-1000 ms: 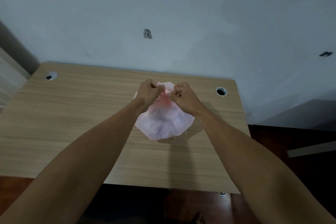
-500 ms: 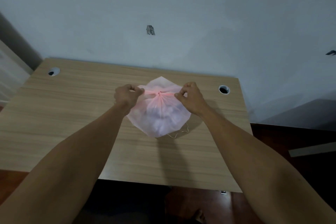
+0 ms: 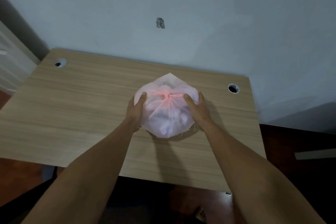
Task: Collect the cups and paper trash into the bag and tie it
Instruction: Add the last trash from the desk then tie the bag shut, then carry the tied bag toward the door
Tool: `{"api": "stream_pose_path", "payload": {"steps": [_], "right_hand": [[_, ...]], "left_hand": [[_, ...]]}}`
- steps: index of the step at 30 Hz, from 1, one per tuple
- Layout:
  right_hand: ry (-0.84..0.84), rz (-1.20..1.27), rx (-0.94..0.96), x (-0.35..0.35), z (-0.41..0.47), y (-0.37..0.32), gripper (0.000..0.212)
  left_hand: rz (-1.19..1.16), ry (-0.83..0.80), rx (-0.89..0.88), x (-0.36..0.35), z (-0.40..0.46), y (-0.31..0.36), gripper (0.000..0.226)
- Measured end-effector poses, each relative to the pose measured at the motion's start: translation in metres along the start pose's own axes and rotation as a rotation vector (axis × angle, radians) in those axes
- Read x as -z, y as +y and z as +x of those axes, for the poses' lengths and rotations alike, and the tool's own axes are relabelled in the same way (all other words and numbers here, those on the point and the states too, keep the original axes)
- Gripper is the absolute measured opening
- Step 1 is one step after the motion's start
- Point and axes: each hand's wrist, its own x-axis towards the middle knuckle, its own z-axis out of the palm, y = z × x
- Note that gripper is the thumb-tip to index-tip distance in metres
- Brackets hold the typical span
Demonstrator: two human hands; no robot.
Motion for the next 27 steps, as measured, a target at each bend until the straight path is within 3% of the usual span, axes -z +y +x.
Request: {"api": "stream_pose_path", "payload": {"steps": [3, 10, 14, 19, 24, 27], "right_hand": [[0.019, 0.02, 0.079, 0.002, -0.005, -0.005, 0.061], [0.013, 0.045, 0.19, 0.013, -0.031, -0.043, 0.047], [-0.006, 0.036, 0.252, 0.016, -0.05, -0.064, 0.058], [-0.05, 0.022, 0.335, 0.003, -0.08, -0.092, 0.062], [-0.135, 0.026, 0.407, -0.035, -0.11, -0.124, 0.063], [-0.203, 0.009, 0.447, -0.068, -0.132, -0.146, 0.077]], "left_hand": [[-0.02, 0.012, -0.047, -0.001, -0.009, 0.009, 0.087], [-0.075, 0.053, -0.173, 0.006, -0.045, 0.038, 0.07], [-0.09, 0.075, -0.252, 0.02, -0.082, 0.055, 0.05], [-0.09, 0.17, -0.359, 0.055, -0.129, 0.07, 0.061], [-0.101, 0.288, -0.44, 0.103, -0.168, 0.082, 0.033], [-0.131, 0.369, -0.454, 0.144, -0.19, 0.088, 0.049]]}}
